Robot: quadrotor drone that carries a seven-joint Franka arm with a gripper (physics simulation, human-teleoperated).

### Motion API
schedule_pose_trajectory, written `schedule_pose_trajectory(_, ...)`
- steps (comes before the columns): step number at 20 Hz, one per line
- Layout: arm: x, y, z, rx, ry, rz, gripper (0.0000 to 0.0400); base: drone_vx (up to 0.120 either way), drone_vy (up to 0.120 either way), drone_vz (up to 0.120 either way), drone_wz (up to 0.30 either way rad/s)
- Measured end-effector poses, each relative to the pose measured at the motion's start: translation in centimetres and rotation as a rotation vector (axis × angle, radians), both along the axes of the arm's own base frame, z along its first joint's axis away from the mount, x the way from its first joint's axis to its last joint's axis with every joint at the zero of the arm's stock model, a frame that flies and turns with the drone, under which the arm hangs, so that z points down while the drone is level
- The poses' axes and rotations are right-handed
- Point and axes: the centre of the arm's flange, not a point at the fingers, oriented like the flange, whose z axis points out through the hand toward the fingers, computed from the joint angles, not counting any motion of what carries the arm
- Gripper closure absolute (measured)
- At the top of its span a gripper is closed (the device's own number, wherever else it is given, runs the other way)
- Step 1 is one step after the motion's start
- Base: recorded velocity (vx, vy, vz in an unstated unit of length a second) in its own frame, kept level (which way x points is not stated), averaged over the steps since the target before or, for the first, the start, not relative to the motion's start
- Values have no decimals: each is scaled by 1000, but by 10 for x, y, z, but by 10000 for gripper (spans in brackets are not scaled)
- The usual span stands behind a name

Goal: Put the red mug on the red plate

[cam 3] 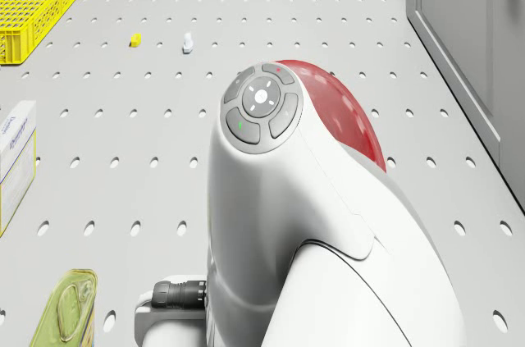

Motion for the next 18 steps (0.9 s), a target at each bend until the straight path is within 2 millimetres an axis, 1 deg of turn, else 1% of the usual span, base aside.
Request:
schedule_pose_trajectory(2, 0, 0, 0, 0, 0, 0, 300, 120, 0, 0, 0)
schedule_pose_trajectory(4, 0, 0, 0, 0, 0, 0, 300, 120, -120, 0, 0)
schedule_pose_trajectory(5, 0, 0, 0, 0, 0, 0, 300, 120, 0, 0, 0)
schedule_pose_trajectory(14, 0, 0, 0, 0, 0, 0, 300, 120, -4, -120, 0)
schedule_pose_trajectory(16, 0, 0, 0, 0, 0, 0, 300, 120, -100, -40, 0)
schedule_pose_trajectory(18, 0, 0, 0, 0, 0, 0, 300, 120, 0, 0, 0)
